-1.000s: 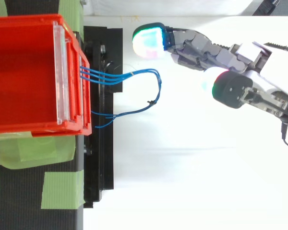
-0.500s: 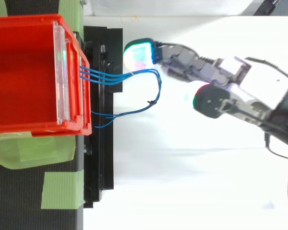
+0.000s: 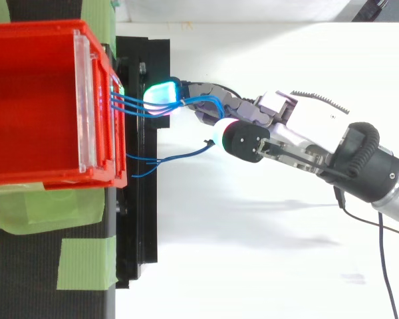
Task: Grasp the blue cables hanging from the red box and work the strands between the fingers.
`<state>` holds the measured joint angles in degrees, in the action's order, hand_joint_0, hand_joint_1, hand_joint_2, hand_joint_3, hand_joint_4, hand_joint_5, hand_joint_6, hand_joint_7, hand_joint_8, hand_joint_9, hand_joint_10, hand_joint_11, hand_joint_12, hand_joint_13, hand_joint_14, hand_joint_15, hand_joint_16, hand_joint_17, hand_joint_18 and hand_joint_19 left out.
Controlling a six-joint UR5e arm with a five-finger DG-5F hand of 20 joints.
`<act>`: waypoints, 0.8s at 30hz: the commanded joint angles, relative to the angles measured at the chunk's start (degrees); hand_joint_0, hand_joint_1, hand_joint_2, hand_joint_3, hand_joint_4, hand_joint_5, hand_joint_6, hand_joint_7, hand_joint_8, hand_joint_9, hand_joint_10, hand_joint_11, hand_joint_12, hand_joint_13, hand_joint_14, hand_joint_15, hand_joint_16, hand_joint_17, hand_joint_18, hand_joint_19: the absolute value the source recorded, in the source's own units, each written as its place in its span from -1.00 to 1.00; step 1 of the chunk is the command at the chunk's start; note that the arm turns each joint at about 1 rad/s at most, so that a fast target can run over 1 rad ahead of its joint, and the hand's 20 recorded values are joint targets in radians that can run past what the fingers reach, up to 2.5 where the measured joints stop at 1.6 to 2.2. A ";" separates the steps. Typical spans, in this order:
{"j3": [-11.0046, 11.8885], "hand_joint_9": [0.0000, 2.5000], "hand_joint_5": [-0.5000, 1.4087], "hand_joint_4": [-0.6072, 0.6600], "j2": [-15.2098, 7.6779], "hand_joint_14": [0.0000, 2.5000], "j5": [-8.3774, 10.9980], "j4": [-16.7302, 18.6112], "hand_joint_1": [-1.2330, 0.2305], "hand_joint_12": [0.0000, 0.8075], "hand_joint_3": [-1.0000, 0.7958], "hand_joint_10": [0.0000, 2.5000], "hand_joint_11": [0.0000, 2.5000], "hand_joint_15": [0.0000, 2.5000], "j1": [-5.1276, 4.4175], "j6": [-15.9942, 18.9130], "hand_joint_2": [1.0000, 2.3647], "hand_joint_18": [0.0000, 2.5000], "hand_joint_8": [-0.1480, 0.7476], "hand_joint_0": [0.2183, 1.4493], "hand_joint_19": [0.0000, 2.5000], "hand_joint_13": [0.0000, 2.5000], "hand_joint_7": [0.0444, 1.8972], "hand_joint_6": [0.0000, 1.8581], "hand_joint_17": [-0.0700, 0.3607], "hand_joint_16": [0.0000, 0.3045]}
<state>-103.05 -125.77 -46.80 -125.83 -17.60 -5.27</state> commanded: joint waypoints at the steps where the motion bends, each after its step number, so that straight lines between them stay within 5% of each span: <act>1: 0.04 -1.00 -0.83 0.25 0.00 -1.00 -0.05 0.06 0.36 -0.03 -1.00 -1.00 -0.96 -0.86 0.02 0.18 -1.00 -1.00 0.05 -0.32 -0.87 -1.00 -0.31 -0.99 0.06 -0.54; 7: 0.39 -1.00 -0.82 0.25 0.00 -1.00 -0.22 0.06 0.36 -0.03 -1.00 -1.00 -0.96 -0.86 0.20 0.53 -1.00 -1.00 0.05 -0.32 -0.86 -1.00 -0.30 -0.99 0.06 -0.54; 24: 3.38 -1.00 -0.82 0.26 0.00 -1.00 -5.23 -0.56 0.36 -0.02 -1.00 -1.00 -0.93 -0.85 1.34 0.97 -1.00 -1.00 0.08 -0.32 -0.86 -1.00 -0.30 -0.99 0.05 -0.54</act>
<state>-100.21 -125.76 -51.39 -126.25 -16.49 -4.55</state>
